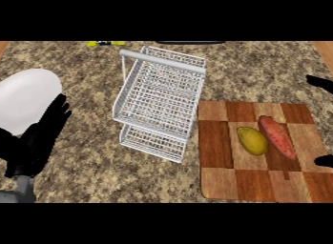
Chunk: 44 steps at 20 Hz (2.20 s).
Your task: Pick the sweet potato from the cutting board and place it in the tiered basket
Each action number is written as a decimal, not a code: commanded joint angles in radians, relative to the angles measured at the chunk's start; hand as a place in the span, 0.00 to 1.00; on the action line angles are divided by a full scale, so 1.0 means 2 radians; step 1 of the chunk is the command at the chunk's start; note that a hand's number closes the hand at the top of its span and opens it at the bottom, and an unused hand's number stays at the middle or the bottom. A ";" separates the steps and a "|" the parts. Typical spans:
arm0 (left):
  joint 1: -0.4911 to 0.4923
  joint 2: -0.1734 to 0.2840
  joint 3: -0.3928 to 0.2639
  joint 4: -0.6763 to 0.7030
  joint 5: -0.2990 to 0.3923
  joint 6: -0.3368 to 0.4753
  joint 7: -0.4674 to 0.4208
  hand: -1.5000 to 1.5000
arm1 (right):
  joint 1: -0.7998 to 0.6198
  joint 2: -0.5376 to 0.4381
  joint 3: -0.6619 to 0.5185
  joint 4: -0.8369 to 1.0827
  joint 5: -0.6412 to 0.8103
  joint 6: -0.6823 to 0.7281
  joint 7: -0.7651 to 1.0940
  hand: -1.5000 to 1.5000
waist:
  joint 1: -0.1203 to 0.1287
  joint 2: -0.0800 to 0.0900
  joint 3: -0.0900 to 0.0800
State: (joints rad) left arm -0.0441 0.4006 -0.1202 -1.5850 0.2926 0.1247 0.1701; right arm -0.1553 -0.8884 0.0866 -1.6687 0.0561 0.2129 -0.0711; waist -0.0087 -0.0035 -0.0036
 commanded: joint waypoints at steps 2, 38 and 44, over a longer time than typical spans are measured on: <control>-0.006 0.011 0.014 0.005 0.008 -0.009 0.010 0.50 | 0.010 -0.102 0.045 -0.050 0.037 0.109 0.053 0.00 | 0.000 -0.001 0.000; 0.001 -0.085 0.034 -0.010 -0.093 -0.036 0.018 0.50 | -0.040 0.178 0.066 0.141 0.379 0.036 0.070 0.00 | 0.007 0.002 0.002; -0.023 -0.066 0.070 0.035 -0.066 -0.077 0.013 0.50 | -0.053 0.178 0.078 0.131 0.365 0.145 0.084 1.00 | 0.005 0.002 0.002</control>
State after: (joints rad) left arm -0.0870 0.2764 0.0106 -1.5355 0.1695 -0.0174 0.1991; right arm -0.2334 -0.5680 0.2281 -1.3874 0.7817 0.4038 0.0560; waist 0.0021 -0.0004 -0.0013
